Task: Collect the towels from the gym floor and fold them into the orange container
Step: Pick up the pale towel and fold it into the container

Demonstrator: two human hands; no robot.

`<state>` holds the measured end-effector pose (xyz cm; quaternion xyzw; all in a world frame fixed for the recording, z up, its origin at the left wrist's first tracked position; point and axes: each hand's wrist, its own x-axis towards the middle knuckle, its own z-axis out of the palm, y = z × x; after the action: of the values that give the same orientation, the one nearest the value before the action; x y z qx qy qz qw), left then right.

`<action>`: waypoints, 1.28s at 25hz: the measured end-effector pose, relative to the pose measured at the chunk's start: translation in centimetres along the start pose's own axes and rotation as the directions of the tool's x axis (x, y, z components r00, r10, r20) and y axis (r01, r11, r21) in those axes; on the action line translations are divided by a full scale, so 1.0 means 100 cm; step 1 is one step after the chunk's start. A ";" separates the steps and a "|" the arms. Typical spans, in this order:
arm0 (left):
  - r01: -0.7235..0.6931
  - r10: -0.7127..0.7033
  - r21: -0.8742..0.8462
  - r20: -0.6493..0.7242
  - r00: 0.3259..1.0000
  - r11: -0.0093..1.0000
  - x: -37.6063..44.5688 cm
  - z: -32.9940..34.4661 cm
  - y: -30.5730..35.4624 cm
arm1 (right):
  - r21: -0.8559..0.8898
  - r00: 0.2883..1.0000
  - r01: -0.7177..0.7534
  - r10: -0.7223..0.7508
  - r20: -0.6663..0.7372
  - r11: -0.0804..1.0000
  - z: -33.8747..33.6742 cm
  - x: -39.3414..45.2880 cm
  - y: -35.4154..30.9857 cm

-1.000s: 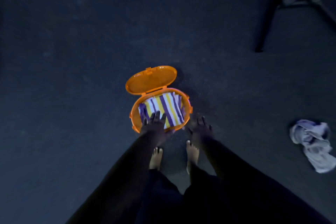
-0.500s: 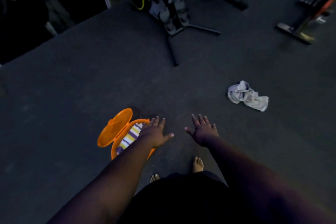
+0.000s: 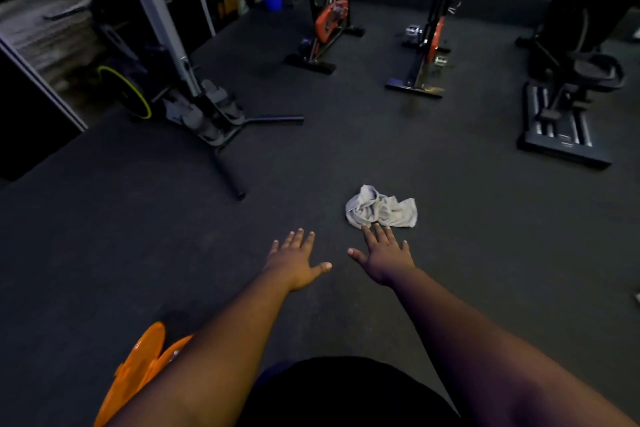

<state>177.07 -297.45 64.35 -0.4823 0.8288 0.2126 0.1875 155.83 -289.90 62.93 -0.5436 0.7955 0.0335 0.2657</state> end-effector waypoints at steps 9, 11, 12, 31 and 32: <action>-0.117 0.113 0.045 0.082 0.990 0.992 0.182 -0.056 0.054 | 0.080 0.992 -0.123 0.123 -0.003 0.989 -0.047 0.134 0.080; -0.130 0.123 0.054 0.115 0.986 0.990 0.248 -0.065 0.050 | 0.087 0.986 -0.165 0.163 0.025 0.983 -0.053 0.190 0.090; -0.133 0.124 0.058 0.136 0.983 0.989 0.282 -0.068 0.046 | 0.092 0.981 -0.190 0.187 0.044 0.977 -0.055 0.219 0.094; -0.071 0.045 0.035 0.487 0.872 0.997 0.758 0.177 -0.012 | 0.015 0.927 -0.203 0.187 0.326 0.979 0.202 0.679 0.229; -0.082 0.048 0.047 0.495 0.867 0.996 0.775 0.196 -0.015 | -0.008 0.938 -0.179 0.173 0.302 0.984 0.220 0.698 0.238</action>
<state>144.45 -343.46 7.64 -0.3776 0.7758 0.3071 0.4016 124.61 -331.86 6.43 -0.4564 0.7913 0.1316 0.3851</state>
